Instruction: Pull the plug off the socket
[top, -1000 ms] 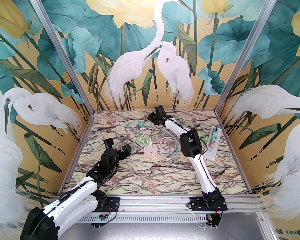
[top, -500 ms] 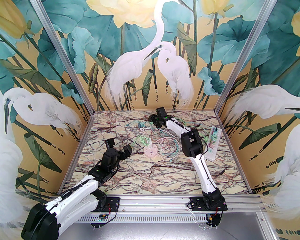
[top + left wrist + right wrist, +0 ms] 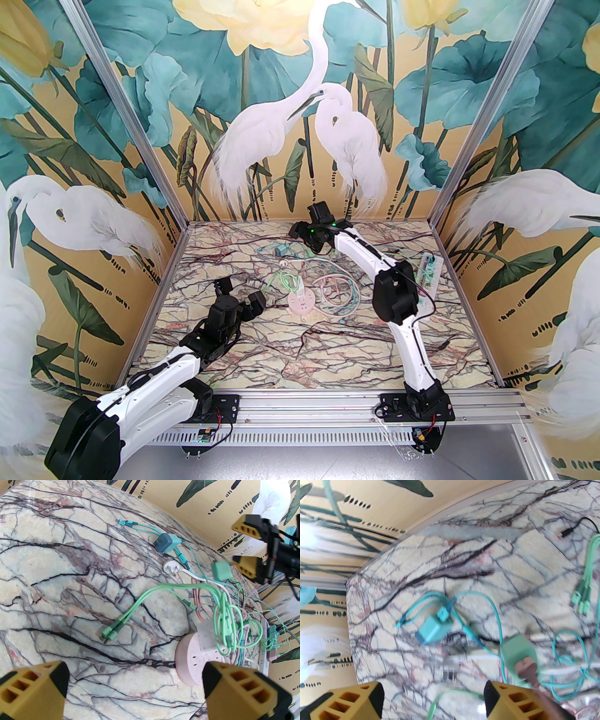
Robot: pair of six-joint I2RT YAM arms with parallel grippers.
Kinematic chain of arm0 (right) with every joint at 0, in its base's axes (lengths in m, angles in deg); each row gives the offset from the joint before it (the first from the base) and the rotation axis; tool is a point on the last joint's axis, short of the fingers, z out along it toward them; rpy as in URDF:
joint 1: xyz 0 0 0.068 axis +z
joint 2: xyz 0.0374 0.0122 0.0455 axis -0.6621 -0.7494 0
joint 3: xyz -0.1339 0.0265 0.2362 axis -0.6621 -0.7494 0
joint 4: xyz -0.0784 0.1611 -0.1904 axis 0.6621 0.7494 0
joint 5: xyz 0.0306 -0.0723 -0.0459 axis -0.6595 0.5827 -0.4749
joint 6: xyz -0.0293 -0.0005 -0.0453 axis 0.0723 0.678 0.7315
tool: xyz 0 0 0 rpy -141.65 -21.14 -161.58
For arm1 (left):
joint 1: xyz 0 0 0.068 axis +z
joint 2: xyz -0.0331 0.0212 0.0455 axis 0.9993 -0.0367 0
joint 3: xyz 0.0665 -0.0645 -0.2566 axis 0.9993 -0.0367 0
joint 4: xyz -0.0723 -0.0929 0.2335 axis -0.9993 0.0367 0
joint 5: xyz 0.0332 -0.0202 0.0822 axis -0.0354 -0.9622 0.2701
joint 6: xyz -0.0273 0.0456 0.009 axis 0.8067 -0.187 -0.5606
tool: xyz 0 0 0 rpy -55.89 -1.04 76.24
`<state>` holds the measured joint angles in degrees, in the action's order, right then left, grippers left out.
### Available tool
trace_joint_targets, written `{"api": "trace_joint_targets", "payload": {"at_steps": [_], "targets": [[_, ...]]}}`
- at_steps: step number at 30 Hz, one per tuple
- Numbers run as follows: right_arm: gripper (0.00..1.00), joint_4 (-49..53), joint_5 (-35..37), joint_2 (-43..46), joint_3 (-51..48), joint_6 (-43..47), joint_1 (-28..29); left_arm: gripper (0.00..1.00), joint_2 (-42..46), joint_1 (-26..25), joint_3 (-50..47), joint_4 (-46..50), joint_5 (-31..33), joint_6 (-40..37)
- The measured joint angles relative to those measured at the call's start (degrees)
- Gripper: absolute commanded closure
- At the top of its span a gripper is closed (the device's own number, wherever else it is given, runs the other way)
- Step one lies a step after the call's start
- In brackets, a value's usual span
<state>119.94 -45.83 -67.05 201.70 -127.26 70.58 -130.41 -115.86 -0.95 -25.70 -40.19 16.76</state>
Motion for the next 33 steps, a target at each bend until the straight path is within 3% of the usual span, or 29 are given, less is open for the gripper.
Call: {"api": "trace_joint_targets", "payload": {"at_steps": [6,18,23,28,33], "targets": [[0.22,0.52,-0.50,4.68,-6.56,2.58,-0.13,0.01,-1.62,0.00,0.04,-0.17,-0.22,0.00],[0.24,0.09,-1.90,0.00,-0.26,5.25,-1.84,0.01,-2.32,0.00,0.07,-0.87,-0.46,-0.02],[0.29,0.22,-0.20,0.07,-2.16,7.45,-1.88,0.01,-2.34,0.00,0.48,-0.96,-0.48,-0.04],[0.29,-0.57,2.12,3.78,-11.41,9.97,-1.92,0.01,-3.10,0.00,0.79,-1.97,-1.55,-0.35],[0.29,-2.45,3.72,13.03,-24.17,12.98,-1.81,0.01,-6.12,0.00,1.55,-2.82,-3.74,-1.11]]}}
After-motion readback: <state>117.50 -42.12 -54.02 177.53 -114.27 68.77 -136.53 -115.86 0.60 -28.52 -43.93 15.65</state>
